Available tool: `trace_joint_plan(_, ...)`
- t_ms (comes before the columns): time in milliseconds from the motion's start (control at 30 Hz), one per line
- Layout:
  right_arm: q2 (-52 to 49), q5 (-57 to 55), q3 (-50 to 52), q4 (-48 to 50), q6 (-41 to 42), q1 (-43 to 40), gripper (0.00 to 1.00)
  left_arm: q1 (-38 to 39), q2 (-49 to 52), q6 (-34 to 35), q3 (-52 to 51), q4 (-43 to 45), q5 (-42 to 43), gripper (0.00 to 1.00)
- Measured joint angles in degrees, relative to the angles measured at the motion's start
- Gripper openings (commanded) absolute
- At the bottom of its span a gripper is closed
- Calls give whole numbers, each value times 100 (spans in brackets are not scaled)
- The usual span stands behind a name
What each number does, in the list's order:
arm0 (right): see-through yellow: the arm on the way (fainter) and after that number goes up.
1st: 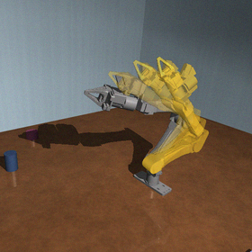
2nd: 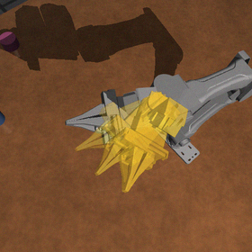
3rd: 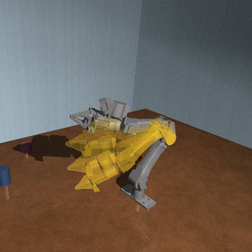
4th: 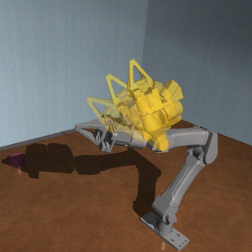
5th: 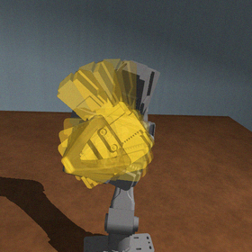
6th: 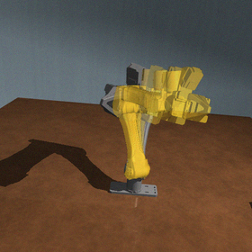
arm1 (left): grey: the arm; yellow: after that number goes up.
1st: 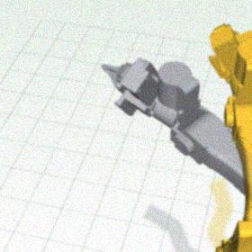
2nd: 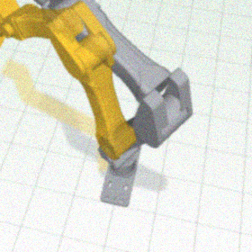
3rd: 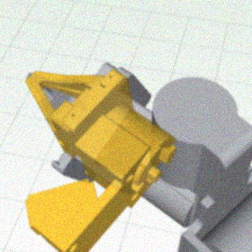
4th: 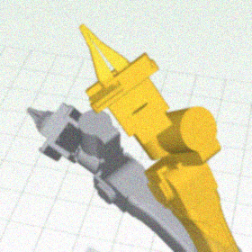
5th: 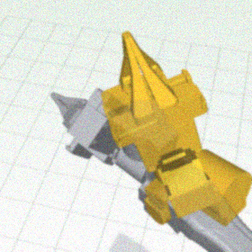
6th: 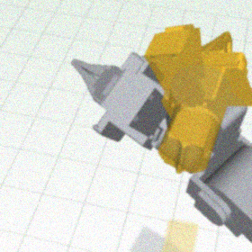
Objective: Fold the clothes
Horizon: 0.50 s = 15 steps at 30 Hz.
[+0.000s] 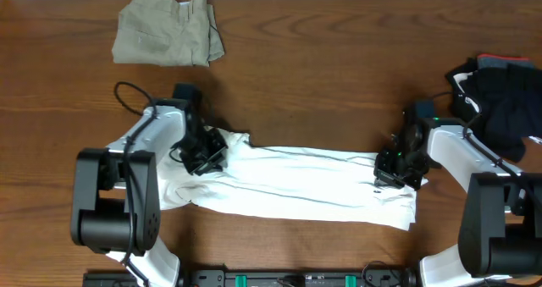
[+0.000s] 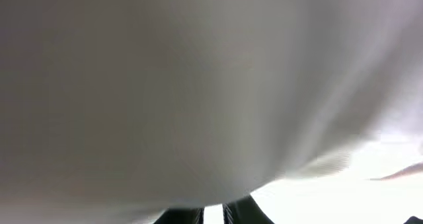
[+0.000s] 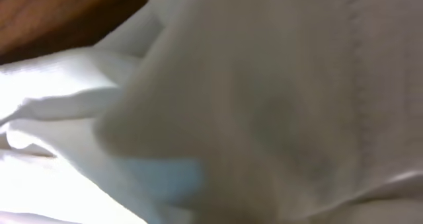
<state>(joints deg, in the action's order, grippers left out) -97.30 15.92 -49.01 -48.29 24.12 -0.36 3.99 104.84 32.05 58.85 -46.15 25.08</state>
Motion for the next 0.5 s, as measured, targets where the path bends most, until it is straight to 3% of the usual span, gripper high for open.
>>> trace_joint_plan(500, 83, 15, 39, 793, 2, -94, 12, -1880, -9, -350, -4, -166, -63, 15)
